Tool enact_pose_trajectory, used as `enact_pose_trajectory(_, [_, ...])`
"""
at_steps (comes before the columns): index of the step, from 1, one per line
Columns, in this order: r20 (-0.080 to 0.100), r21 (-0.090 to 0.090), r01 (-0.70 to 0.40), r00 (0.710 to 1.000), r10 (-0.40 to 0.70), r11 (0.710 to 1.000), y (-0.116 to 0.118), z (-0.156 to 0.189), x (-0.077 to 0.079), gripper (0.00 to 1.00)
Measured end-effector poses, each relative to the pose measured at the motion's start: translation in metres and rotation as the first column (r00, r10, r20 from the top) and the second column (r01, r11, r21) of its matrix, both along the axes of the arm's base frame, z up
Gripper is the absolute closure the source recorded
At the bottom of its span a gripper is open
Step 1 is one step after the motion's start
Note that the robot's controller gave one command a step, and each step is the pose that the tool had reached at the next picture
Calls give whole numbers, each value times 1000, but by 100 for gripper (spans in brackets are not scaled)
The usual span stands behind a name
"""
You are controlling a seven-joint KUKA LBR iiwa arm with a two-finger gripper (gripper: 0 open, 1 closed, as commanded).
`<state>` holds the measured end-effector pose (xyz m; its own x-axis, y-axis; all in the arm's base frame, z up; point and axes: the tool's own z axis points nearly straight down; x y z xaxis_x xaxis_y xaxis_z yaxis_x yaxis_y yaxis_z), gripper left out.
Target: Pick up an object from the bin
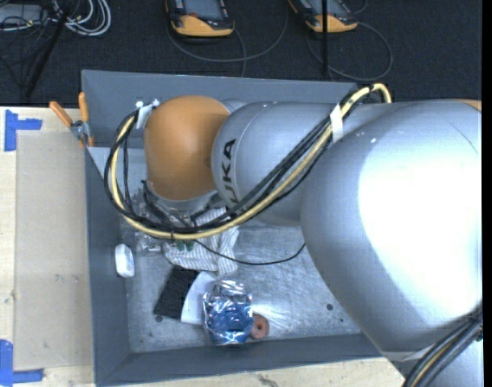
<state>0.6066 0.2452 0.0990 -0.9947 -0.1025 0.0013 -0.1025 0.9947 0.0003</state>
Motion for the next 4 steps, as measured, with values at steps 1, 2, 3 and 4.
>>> enact_pose_trajectory(1, [-3, -2, -7, 1000, 7, 1000, -1, 60, -2, 100])
enact_pose_trajectory(2, [-1, -1, -8, 1000, 8, 1000, 0, 76, -2, 100])
enact_pose_trajectory(3, [5, 0, -181, 984, 181, 984, -14, 99, 2, 100])
enact_pose_trajectory(4, [1, 0, -124, 992, 124, 992, -20, 53, 5, 0])
